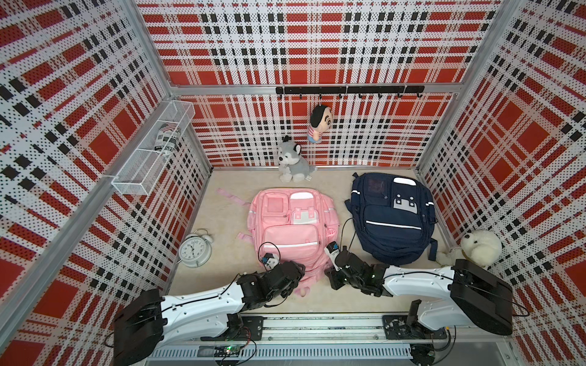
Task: Zip up the backpack
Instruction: Zip the zipper on the backpack.
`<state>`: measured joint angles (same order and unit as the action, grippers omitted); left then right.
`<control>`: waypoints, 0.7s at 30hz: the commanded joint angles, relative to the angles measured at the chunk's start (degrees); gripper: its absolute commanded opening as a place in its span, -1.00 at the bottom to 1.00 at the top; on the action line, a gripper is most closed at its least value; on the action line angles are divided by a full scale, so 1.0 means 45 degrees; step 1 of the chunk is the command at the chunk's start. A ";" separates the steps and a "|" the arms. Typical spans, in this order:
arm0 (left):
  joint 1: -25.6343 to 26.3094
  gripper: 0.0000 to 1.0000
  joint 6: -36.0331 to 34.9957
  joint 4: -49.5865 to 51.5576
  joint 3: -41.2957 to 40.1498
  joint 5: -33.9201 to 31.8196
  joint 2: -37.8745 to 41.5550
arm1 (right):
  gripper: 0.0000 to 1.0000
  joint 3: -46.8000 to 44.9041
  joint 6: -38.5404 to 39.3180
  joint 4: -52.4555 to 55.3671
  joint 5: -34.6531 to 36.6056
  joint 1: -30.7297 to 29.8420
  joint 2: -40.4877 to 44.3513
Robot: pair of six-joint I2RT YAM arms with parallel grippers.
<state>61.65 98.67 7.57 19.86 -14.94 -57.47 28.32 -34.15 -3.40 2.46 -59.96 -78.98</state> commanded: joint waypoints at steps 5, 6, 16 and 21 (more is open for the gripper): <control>-0.0654 -0.49 -0.1009 -0.0185 -0.0451 -0.0230 -0.0949 | -1.00 -0.0230 0.0140 -0.0569 -0.0185 -0.0661 0.0338; -0.0724 -0.63 -0.1166 -0.0074 -0.0463 -0.0285 -0.1016 | -1.00 -0.0360 0.0073 -0.0639 -0.0163 -0.0670 0.0387; -0.1598 -1.00 -0.2154 0.2514 -0.0681 -0.1241 0.1150 | -1.00 -0.1368 0.0086 0.0065 0.1666 -0.0184 0.0449; -0.2296 -1.00 -0.2469 0.3446 -0.1272 -0.1076 0.3229 | -1.00 -0.1471 0.0361 -0.0179 0.1863 0.0680 0.0110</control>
<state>53.52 90.39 15.35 16.19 -14.11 -46.46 23.29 -33.19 -7.38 6.61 -58.63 -77.49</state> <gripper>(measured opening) 0.057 0.077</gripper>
